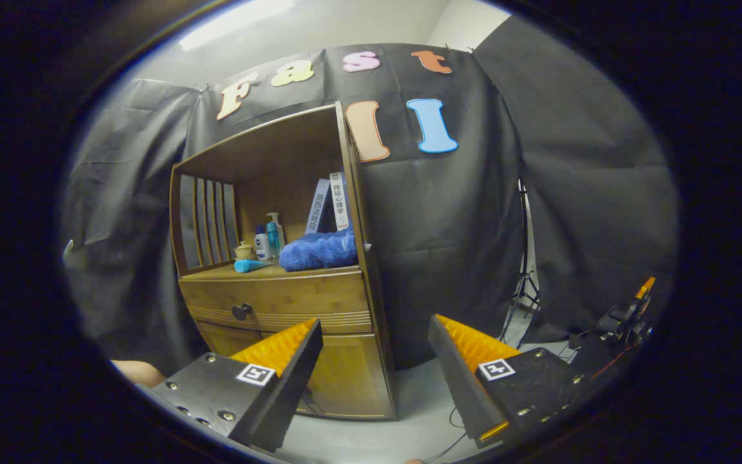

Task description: Pull open the drawer, take out the items inside it, and place them on the countertop above the cabinet.

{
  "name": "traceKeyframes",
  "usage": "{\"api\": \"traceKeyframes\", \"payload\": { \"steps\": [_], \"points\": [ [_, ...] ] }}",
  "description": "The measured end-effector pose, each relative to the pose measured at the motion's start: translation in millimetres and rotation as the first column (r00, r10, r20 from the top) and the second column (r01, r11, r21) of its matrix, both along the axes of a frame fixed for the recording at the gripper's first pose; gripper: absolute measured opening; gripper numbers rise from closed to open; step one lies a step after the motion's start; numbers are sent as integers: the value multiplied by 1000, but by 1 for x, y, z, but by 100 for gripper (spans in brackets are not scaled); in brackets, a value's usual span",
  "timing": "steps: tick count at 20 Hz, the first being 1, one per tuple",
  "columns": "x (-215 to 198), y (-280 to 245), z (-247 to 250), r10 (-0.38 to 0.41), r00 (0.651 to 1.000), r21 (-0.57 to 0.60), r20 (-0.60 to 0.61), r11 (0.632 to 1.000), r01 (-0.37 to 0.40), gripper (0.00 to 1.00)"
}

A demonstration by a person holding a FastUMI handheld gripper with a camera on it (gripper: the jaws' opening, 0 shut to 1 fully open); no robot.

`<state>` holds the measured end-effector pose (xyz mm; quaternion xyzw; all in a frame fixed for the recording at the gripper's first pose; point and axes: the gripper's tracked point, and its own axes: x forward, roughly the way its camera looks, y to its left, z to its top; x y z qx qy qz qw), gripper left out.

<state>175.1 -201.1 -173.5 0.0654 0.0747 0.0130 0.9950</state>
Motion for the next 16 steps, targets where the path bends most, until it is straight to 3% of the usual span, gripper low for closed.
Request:
{"api": "traceKeyframes", "payload": {
  "steps": [12, 16],
  "points": [
    [-7, -1, -9, -7, 999, -20, -46, 1000, 6, 99],
    [-26, 1, -18, 3, 996, -45, -91, 999, -7, 99]
  ]
}}
